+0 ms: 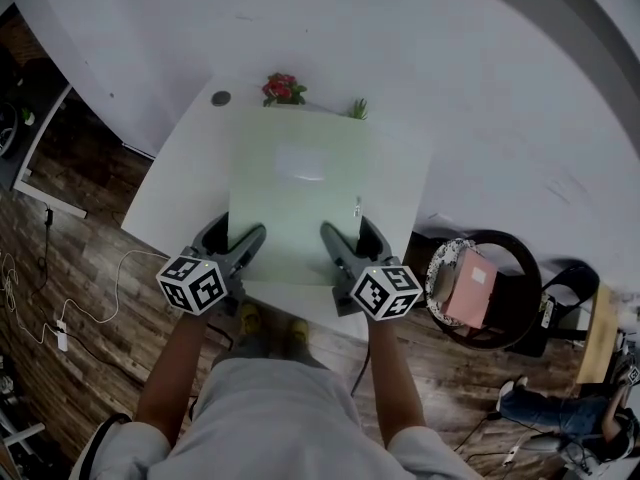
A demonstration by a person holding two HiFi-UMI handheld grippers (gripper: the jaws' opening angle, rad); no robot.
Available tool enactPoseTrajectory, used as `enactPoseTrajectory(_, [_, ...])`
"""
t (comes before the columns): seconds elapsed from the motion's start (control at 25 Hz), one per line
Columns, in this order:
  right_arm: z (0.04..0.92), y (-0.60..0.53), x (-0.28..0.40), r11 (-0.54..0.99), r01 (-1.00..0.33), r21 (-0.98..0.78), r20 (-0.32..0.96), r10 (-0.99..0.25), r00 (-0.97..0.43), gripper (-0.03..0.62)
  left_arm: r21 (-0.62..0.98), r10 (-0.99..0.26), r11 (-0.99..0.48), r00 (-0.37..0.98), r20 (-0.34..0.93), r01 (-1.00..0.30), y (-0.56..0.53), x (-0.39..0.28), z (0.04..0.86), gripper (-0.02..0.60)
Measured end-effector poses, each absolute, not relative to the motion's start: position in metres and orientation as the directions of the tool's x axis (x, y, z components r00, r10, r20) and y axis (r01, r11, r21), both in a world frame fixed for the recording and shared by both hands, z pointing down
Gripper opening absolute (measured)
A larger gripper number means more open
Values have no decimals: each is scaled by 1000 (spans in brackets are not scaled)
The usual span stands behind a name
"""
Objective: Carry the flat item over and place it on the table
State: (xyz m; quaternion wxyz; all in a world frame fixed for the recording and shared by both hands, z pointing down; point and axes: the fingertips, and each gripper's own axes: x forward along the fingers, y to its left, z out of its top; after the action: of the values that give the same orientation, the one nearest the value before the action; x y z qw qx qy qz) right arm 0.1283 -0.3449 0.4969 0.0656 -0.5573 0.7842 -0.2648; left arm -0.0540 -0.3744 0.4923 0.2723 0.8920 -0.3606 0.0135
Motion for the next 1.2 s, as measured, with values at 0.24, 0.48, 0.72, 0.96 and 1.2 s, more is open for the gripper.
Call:
enactPoseTrajectory(0.24, [504,-355,121,213,-844,-493,212,-911,-354,360,489,-618,-592,751,235,-640,-388,-61,500,348])
enactPoseTrajectory(0.48, [517,-360,120,185,-846,-500,240,-909,-341,360,505,-595,-589,762,257,-631,-396,-61,514,348])
enactPoseTrajectory(0.72, [535,-360,117,164,-844,-510,275,-899,-341,360,519,-582,-573,760,289,-635,-397,-64,532,348])
enactPoseTrajectory(0.96, [559,-358,112,138,-841,-523,323,-881,-345,360,540,-564,-545,757,331,-642,-397,-68,557,348])
enactPoseTrajectory(1.2, [590,-354,108,101,-833,-543,377,-858,-350,360,564,-540,-508,751,381,-651,-393,-72,587,348])
